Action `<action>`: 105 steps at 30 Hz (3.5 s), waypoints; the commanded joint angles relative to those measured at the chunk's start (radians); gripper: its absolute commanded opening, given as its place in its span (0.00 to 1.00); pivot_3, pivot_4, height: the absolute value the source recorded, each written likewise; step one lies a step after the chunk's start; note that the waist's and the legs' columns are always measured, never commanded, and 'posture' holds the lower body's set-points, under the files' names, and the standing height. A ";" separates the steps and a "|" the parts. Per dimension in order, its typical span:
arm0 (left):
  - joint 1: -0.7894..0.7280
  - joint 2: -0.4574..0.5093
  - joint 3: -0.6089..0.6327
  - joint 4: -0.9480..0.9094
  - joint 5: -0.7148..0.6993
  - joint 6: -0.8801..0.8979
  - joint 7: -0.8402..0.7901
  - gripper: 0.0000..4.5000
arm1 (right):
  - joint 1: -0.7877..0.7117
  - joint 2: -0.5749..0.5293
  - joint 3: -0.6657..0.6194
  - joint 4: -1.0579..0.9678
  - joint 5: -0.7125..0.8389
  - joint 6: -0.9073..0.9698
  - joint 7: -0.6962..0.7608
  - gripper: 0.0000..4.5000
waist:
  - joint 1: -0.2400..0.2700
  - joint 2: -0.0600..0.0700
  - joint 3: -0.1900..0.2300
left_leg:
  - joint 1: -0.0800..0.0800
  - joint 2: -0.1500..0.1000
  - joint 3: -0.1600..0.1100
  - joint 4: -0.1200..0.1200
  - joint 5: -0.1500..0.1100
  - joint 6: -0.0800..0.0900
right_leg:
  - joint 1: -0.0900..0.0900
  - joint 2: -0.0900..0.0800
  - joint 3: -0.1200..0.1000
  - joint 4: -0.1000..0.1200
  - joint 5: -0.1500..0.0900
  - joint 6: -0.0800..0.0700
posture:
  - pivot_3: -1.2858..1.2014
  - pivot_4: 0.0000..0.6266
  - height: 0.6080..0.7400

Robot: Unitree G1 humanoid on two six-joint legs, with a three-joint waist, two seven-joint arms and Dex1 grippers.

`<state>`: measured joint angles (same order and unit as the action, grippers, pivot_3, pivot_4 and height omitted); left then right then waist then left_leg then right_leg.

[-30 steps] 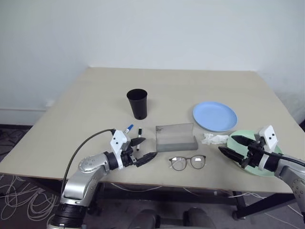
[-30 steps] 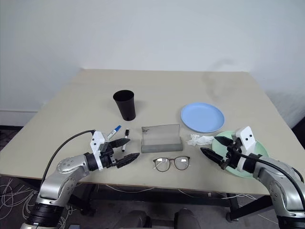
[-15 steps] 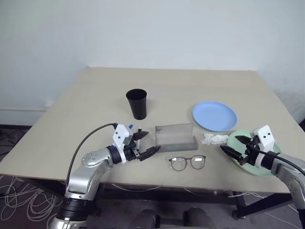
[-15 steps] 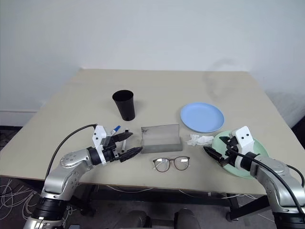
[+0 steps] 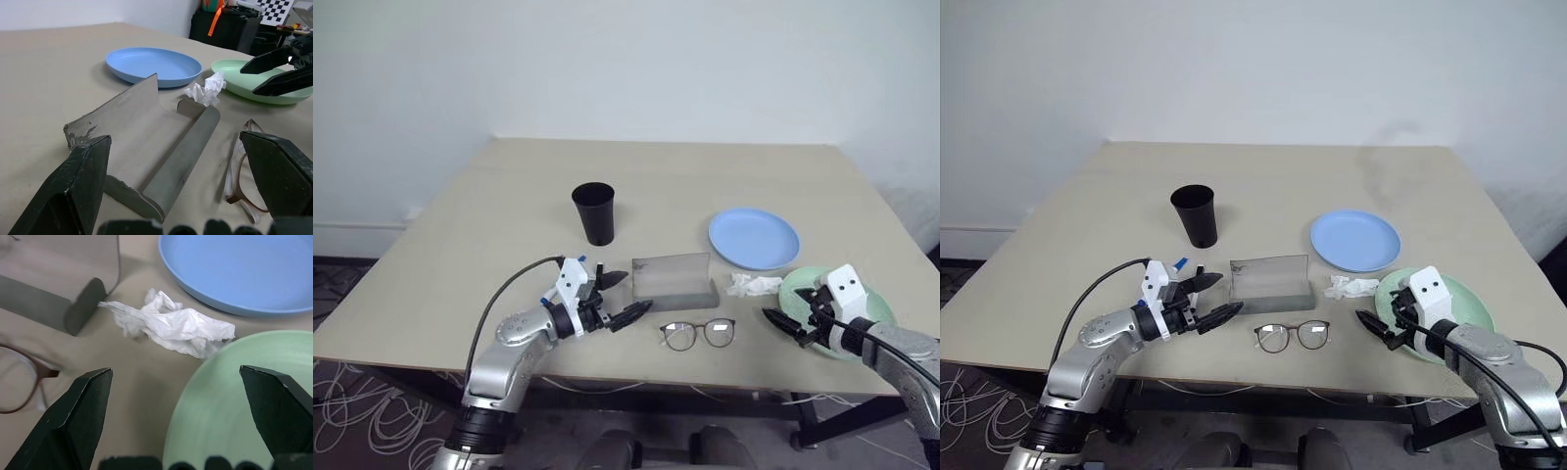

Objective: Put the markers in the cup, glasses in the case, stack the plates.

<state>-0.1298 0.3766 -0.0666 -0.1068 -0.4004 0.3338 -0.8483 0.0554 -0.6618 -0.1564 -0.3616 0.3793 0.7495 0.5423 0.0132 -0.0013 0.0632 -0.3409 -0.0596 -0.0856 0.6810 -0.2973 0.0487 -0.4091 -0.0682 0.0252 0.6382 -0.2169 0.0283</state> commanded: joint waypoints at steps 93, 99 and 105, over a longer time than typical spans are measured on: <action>-0.044 -0.015 -0.002 0.025 0.027 -0.057 0.022 1.00 | -0.190 0.060 -0.004 0.125 -0.189 0.061 -0.166 0.55 | 0.000 0.000 0.000 | 0.000 0.000 0.000 -0.001 0.000 0.000 | -0.001 0.000 0.000 0.000 0.000 0.000 | 0.52 0.00 1.00; -0.047 -0.016 -0.002 0.024 0.024 -0.055 0.018 1.00 | -0.189 0.066 0.017 0.176 -0.222 0.077 -0.192 0.55 | 0.000 0.000 0.000 | 0.000 0.000 0.000 -0.001 0.000 0.000 | -0.001 0.000 0.000 0.000 0.000 0.000 | 0.52 0.00 1.00; -0.045 -0.010 -0.002 -0.003 -0.009 -0.030 -0.012 1.00 | -0.201 0.070 0.025 0.210 -0.243 0.068 -0.205 0.55 | -0.001 0.000 0.000 | 0.000 0.000 0.000 -0.001 0.000 0.000 | -0.001 0.001 0.000 0.000 0.000 0.000 | 0.52 0.00 1.00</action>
<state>-0.1595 0.3633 -0.0716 -0.0665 -0.3780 0.3024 -0.8426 -0.1126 -0.5871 -0.1222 -0.1383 0.1532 0.8275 0.3515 0.0122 -0.0012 0.0631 -0.3412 -0.0599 -0.0858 0.6802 -0.2972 0.0490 -0.4098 -0.0677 0.0256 0.6378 -0.2169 0.0283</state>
